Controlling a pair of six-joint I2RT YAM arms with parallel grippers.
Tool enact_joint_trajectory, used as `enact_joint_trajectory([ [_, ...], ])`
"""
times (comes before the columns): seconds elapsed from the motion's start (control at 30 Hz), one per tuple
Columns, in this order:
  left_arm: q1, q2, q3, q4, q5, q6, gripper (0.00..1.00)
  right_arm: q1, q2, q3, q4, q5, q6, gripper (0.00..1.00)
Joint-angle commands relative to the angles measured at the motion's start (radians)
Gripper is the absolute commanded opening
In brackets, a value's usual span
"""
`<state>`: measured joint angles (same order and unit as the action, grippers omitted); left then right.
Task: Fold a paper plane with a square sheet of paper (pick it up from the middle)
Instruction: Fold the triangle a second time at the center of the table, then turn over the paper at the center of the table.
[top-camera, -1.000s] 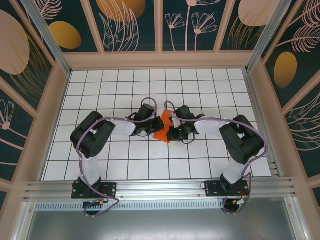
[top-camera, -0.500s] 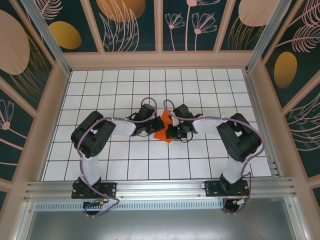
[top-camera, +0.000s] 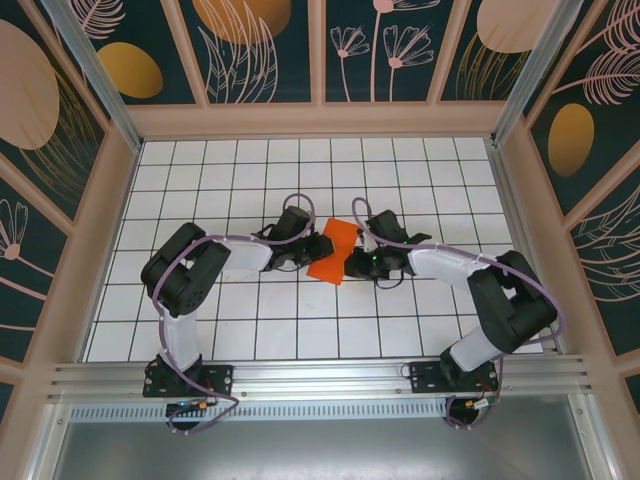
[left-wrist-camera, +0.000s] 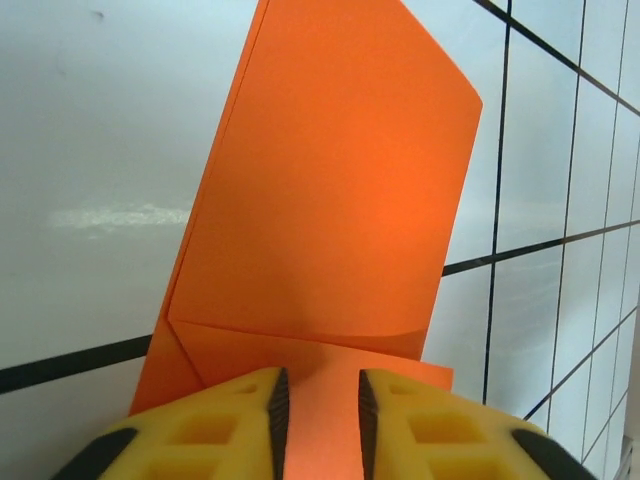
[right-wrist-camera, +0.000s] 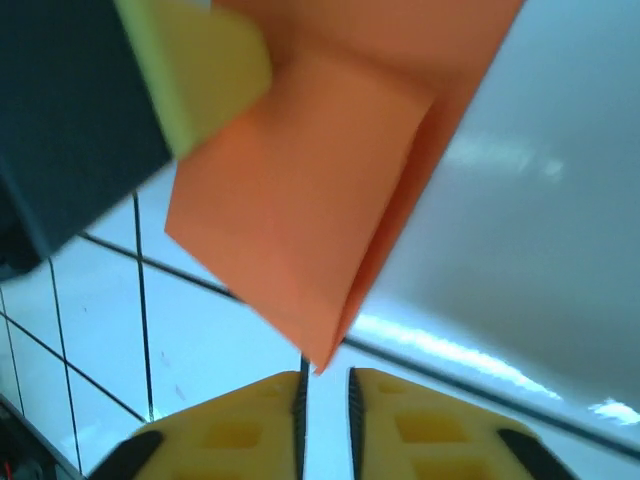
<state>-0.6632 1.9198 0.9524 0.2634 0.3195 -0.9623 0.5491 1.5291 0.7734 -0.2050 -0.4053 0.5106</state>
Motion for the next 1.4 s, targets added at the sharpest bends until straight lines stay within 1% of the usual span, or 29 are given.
enact_joint_trajectory([
  [0.0,0.003,-0.073,0.014,-0.086,-0.047,-0.012,0.36,-0.067,-0.026,0.017,0.067,0.014,0.06,0.33],
  [0.03,0.003,-0.086,0.045,-0.096,-0.06,-0.016,0.37,-0.08,-0.018,0.022,0.077,0.001,0.055,0.35],
  [0.13,0.002,-0.129,0.037,-0.114,-0.103,-0.041,0.4,-0.107,0.031,0.054,0.101,-0.052,0.016,0.42],
  [0.17,0.002,-0.143,0.026,-0.106,-0.111,-0.053,0.41,-0.113,0.056,0.073,0.098,-0.075,-0.003,0.43],
  [0.3,0.002,-0.174,-0.016,-0.091,-0.131,-0.071,0.41,-0.117,0.152,0.134,0.09,-0.142,-0.057,0.43],
  [0.4,0.002,-0.179,-0.04,-0.081,-0.134,-0.083,0.4,-0.118,0.194,0.161,0.094,-0.173,-0.081,0.43],
  [0.53,0.002,-0.166,-0.062,-0.056,-0.1,-0.095,0.4,-0.115,0.239,0.182,0.102,-0.218,-0.1,0.43],
  [0.57,0.003,-0.162,-0.066,-0.048,-0.09,-0.097,0.39,-0.115,0.248,0.187,0.101,-0.225,-0.102,0.42],
  [0.63,0.002,-0.154,-0.07,-0.04,-0.078,-0.103,0.39,-0.112,0.264,0.191,0.104,-0.239,-0.106,0.38],
  [0.67,0.003,-0.149,-0.073,-0.029,-0.068,-0.106,0.39,-0.112,0.27,0.194,0.101,-0.241,-0.107,0.35],
  [0.77,0.002,-0.131,-0.071,-0.015,-0.042,-0.112,0.39,-0.111,0.291,0.203,0.085,-0.226,-0.108,0.18],
  [0.8,0.002,-0.122,-0.069,-0.013,-0.034,-0.113,0.39,-0.113,0.296,0.206,0.079,-0.217,-0.109,0.15],
  [0.87,0.002,-0.109,-0.069,0.001,-0.015,-0.118,0.39,-0.114,0.3,0.2,0.076,-0.19,-0.103,0.11],
  [1.2,0.003,-0.06,-0.037,0.005,0.038,-0.108,0.38,-0.134,0.292,0.174,0.079,-0.135,-0.084,0.1],
  [1.37,0.002,-0.044,-0.017,0.004,0.051,-0.096,0.38,-0.137,0.29,0.168,0.081,-0.138,-0.085,0.1],
])
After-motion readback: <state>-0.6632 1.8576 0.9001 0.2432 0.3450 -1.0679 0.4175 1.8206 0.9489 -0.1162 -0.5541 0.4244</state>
